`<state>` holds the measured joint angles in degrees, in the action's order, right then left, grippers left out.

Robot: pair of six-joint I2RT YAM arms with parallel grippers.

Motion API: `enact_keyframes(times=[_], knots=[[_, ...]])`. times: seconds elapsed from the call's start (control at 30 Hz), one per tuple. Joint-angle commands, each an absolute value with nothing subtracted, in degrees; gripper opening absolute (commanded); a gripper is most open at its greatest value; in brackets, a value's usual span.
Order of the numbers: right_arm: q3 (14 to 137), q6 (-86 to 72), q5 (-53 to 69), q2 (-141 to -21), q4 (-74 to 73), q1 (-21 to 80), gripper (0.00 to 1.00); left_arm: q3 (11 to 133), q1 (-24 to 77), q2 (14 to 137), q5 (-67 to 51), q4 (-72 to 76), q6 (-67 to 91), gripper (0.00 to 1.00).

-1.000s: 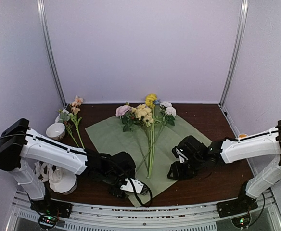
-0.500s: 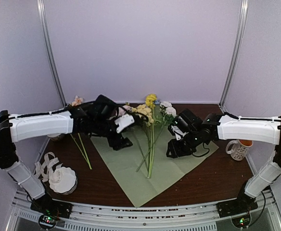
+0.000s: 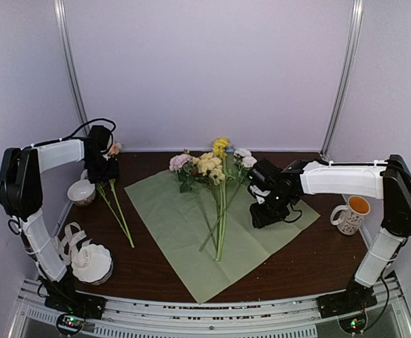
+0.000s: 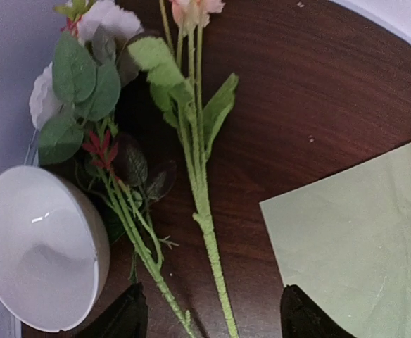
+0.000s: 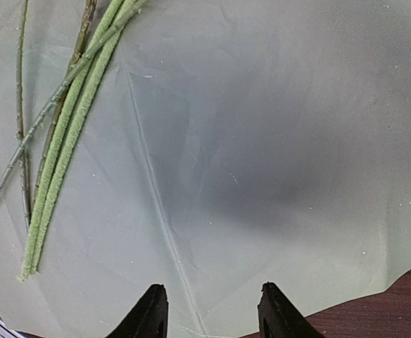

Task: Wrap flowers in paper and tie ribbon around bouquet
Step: Pick up the fake flower from the corner of the board.

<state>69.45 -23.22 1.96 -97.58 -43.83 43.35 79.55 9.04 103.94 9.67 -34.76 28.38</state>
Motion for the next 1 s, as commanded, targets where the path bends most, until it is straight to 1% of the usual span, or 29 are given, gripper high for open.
enact_keyframes(times=[0.0, 0.1, 0.17, 0.3, 0.5, 0.67, 0.77, 0.83, 0.87, 0.9, 0.97], knots=[[71.1, -20.3, -1.5, -98.4, -45.9, 42.9, 0.46, 77.4, 9.2, 105.3, 12.5, -35.3, 36.6, 0.66], [71.2, -19.4, -1.6, -98.6, -45.8, 42.8, 0.46, 75.1, 8.4, 106.8, 13.6, -35.4, 41.5, 0.59], [71.1, -19.0, -1.7, -98.6, -45.9, 42.9, 0.46, 74.0, 8.0, 107.7, 13.7, -35.9, 44.4, 0.5], [70.2, -18.8, -1.7, -98.1, -45.5, 42.8, 0.46, 73.0, 8.0, 108.9, 14.3, -36.1, 47.4, 0.45], [68.7, -18.6, -2.1, -97.2, -45.3, 42.8, 0.46, 73.7, 7.6, 109.4, 13.9, -37.0, 48.1, 0.44], [68.5, -18.4, -2.4, -96.1, -45.3, 42.7, 0.46, 69.6, 7.6, 109.3, 6.7, -35.5, 52.8, 0.43], [68.8, -18.2, -2.2, -95.7, -45.5, 42.7, 0.46, 65.0, 7.6, 109.7, 4.1, -33.2, 55.9, 0.35], [68.8, -18.0, -2.5, -95.3, -45.6, 42.7, 0.46, 64.2, 7.6, 110.1, 4.8, -32.0, 56.1, 0.31], [68.8, -17.9, -2.7, -95.1, -45.7, 42.7, 0.46, 64.5, 7.6, 110.4, 5.2, -32.1, 55.7, 0.27], [68.8, -17.8, -2.8, -95.0, -45.8, 42.6, 0.46, 65.0, 7.6, 110.7, 5.0, -32.1, 55.4, 0.21], [68.9, -17.7, -3.0, -94.8, -46.1, 42.6, 0.46, 65.8, 7.6, 110.5, 4.8, -32.1, 55.0, 0.05]])
